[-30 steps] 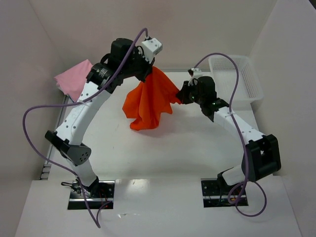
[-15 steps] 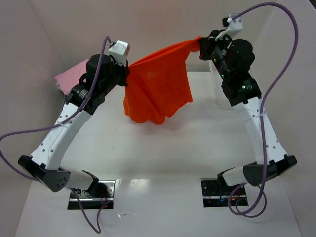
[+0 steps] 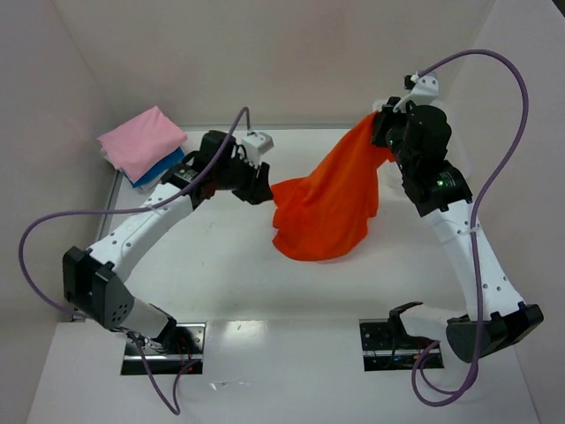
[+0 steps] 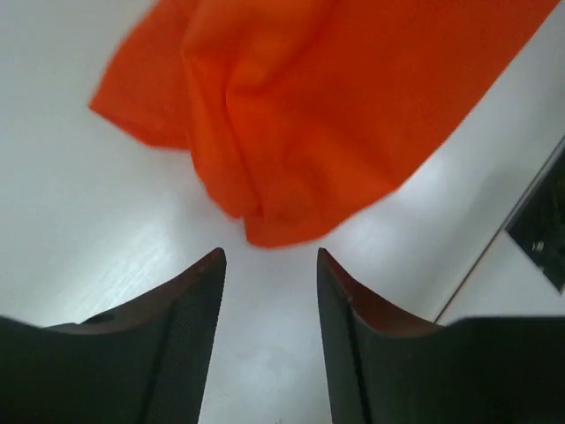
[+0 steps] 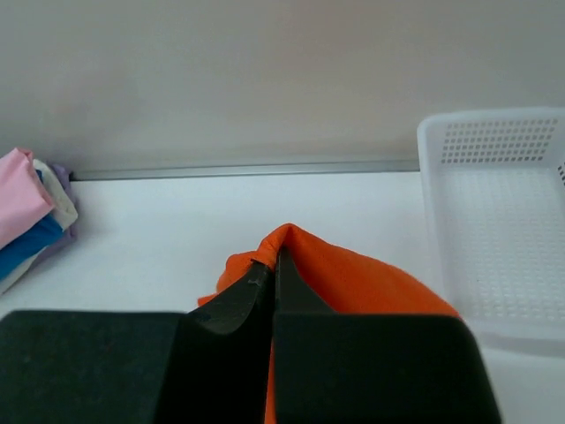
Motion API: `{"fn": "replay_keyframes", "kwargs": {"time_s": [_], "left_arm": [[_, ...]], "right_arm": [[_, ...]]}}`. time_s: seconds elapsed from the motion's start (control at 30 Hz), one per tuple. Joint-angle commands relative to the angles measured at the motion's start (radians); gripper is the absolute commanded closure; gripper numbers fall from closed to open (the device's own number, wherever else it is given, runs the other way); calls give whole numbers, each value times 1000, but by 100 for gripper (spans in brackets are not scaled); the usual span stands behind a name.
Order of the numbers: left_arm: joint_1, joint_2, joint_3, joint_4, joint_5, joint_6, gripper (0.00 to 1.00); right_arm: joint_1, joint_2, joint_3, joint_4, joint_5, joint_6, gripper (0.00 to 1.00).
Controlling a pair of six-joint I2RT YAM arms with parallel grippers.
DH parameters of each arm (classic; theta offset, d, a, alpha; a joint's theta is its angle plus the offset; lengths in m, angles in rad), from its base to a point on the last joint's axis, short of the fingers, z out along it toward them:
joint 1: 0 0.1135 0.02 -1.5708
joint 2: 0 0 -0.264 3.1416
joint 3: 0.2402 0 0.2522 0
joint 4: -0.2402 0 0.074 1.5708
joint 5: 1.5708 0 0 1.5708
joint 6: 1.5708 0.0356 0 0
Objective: Fold and stack the t-shirts
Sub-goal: Move the tshirt to the center of the board
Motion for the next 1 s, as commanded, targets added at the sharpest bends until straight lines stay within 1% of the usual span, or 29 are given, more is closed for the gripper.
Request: {"fn": "replay_keyframes", "kwargs": {"time_s": [0.0,0.03,0.07,0.17,0.3,0.37,0.4,0.5,0.57,0.7,0.77,0.87,0.97], "left_arm": [[-33,61,-33,-22,68,29,34],[-33,96,-33,-22,22,29,20],[-33,137,-23,-10,-2,20,12],[-33,235,0,39,-12,-14,6],[-33,372,72,107,-24,-67,6],[-33,451,126,143,-47,-99,6],[-33,499,161,168,-79,-126,6],[-33,597,233,202,-98,-170,7],[-22,645,278,213,-125,-198,10],[7,682,289,280,-125,-268,12],[28,720,289,291,-173,-299,13],[28,765,310,314,-173,-317,14],[28,794,332,314,-182,-327,16]], "right_arm": [[-3,-82,-65,-16,30,42,100],[-3,-116,-85,-33,30,53,100],[-3,-148,-127,-54,39,67,99],[-3,-200,-234,-97,24,93,98],[-3,-249,-314,-125,-1,148,96],[-3,-269,-360,-125,-10,162,96],[-3,-303,-395,-134,16,174,96],[-3,-328,-418,-179,40,185,95],[-3,-328,-419,-192,53,194,93],[-12,-339,-419,-193,62,205,93],[-12,-339,-419,-193,62,205,91],[-12,-316,-419,-193,62,205,91],[-12,-306,-419,-183,62,196,88]]}}
